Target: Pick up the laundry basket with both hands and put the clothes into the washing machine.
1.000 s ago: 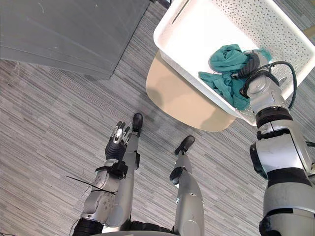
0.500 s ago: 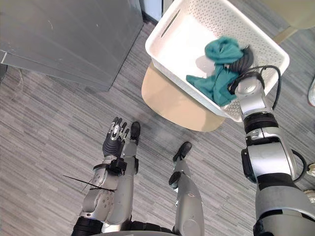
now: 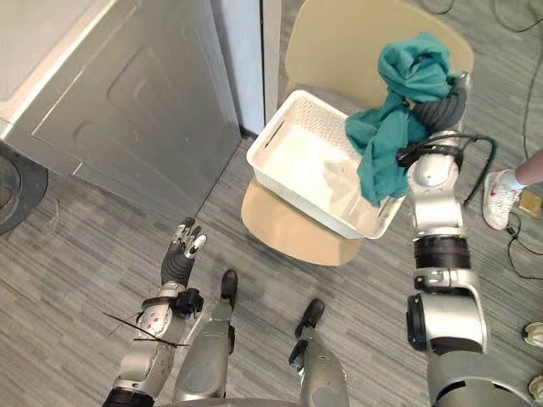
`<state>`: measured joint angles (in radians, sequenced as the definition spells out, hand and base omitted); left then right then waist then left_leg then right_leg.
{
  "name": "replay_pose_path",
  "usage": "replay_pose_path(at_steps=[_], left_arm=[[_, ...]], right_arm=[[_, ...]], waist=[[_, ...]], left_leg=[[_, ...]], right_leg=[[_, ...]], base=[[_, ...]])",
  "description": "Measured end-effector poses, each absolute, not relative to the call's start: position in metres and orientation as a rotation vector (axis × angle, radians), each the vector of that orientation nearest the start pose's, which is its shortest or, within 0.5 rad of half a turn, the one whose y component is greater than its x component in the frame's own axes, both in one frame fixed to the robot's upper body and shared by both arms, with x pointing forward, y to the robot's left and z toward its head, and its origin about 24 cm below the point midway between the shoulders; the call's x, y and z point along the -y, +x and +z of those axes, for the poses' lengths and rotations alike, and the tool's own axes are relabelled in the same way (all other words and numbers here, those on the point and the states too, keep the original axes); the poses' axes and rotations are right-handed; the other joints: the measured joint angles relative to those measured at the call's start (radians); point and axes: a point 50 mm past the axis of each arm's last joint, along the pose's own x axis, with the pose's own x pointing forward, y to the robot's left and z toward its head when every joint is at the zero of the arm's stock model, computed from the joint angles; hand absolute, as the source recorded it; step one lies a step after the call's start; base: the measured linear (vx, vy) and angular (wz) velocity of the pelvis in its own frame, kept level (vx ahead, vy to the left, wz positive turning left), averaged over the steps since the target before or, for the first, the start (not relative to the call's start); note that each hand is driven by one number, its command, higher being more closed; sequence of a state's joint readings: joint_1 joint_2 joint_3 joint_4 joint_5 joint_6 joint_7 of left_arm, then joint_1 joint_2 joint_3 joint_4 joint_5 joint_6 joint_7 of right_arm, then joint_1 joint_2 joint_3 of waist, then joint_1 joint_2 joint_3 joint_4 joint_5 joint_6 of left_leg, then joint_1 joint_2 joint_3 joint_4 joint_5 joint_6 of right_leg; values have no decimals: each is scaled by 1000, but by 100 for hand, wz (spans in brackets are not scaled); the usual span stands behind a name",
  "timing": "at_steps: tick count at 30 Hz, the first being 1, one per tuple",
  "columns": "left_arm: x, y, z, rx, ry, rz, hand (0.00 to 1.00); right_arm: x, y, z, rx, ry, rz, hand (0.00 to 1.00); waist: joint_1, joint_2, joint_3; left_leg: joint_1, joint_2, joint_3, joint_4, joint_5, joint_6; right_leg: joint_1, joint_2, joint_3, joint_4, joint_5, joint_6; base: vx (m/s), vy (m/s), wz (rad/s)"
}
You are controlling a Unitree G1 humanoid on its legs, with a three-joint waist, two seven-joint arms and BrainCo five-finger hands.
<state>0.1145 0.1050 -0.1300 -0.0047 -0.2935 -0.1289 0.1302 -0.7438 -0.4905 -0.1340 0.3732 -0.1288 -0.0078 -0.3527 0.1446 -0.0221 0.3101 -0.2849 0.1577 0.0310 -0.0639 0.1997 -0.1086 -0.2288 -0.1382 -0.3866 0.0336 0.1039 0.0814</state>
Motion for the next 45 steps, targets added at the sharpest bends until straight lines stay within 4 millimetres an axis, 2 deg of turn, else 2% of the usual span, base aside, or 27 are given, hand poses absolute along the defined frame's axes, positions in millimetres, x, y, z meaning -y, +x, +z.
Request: replay_pose_path(at_steps=[2, 4, 7, 8, 11, 14, 18, 21, 24, 28, 34, 36, 40, 45], left_arm=[[-157, 230, 35, 33, -157, 70, 0], [-163, 232, 54, 119, -74, 70, 0], [-163, 240, 83, 249, 8, 34, 0], [-161, 244, 96, 308, 47, 11, 0], [-154, 253, 118, 409, 129, -76, 0], [-146, 264, 149, 535, 215, -152, 0], [-144, 276, 180, 646, 315, -188, 0], [-139, 294, 202, 703, 386, -208, 0], [-137, 305, 213, 719, 448, -221, 0], [-138, 315, 217, 707, 494, -212, 0], [-121, 329, 241, 755, 564, -229, 0], [-120, 332, 246, 761, 563, -222, 0], [-113, 334, 256, 779, 501, -221, 0], [-106, 344, 266, 749, 431, -229, 0]], right_arm=[[250, 344, 224, 519, -408, -511, 100], [239, 336, 215, 537, -387, -459, 100], [225, 328, 216, 595, -355, -386, 100], [217, 324, 223, 638, -324, -345, 100], [199, 315, 238, 750, -275, -235, 100], [183, 302, 256, 871, -219, -133, 100], [178, 296, 266, 930, -165, -89, 100], [172, 296, 281, 969, -107, -31, 100], [166, 288, 294, 1030, -40, 32, 100], [157, 285, 295, 1034, 30, 126, 100], [136, 286, 298, 1008, 173, 285, 100], [125, 286, 302, 1010, 209, 342, 100], [110, 283, 309, 1023, 238, 422, 100], [88, 283, 300, 957, 297, 524, 100]], waist=[[-9, -1, -20], [-24, -4, -33], [-30, -5, -64], [-39, -7, -72], [-55, -12, -100], [-73, -27, -114], [-79, -37, -120], [-83, -37, -120], [-96, -37, -120], [-108, -37, -120], [-118, -42, -116], [-130, -44, -110], [-130, -45, -71], [-130, -47, -48]], left_leg=[[24, -1, 3, -16, 0, 0], [58, -1, 13, -28, 0, 0], [83, 0, 33, -28, -5, -1], [90, 1, 39, -29, -6, -2], [96, 1, 56, -29, -7, -3], [103, 4, 76, -30, -9, -5], [103, 7, 92, -30, -9, -6], [95, 7, 105, -30, -8, -5], [71, 6, 106, -30, -7, -4], [66, 3, 106, -29, -5, -2], [41, 2, 97, -29, -3, 0], [35, 1, 96, -29, -4, 0], [31, 1, 94, -29, -3, 0], [13, -2, 88, -29, 1, 3]], right_leg=[[13, 0, 3, 1, -5, 3], [41, -1, 4, 1, -13, 5], [56, -1, 13, -2, -13, 6], [60, 0, 18, -4, -13, 6], [62, 2, 33, -18, -6, 5], [67, 9, 50, -44, 14, 2], [66, 15, 65, -71, 36, -4], [49, 17, 81, -74, 45, -3], [24, 16, 85, -74, 56, -6], [18, 14, 87, -72, 57, -6], [-5, 13, 85, -68, 57, -6], [-11, 13, 85, -66, 56, -5], [-24, 10, 85, -46, 46, -2], [-43, 7, 80, -38, 45, -2]], base=[[39, -6, -4], [44, -1, -4], [44, -2, -13], [19, 3, -8], [13, 4, -15], [-6, 2, -20], [-15, -4, -16], [-15, -1, -13], [-2, -4, -4], [29, -5, 0], [3, -1, 1], [0, 0, 0], [0, 0, 0], [14, 0, 2]])
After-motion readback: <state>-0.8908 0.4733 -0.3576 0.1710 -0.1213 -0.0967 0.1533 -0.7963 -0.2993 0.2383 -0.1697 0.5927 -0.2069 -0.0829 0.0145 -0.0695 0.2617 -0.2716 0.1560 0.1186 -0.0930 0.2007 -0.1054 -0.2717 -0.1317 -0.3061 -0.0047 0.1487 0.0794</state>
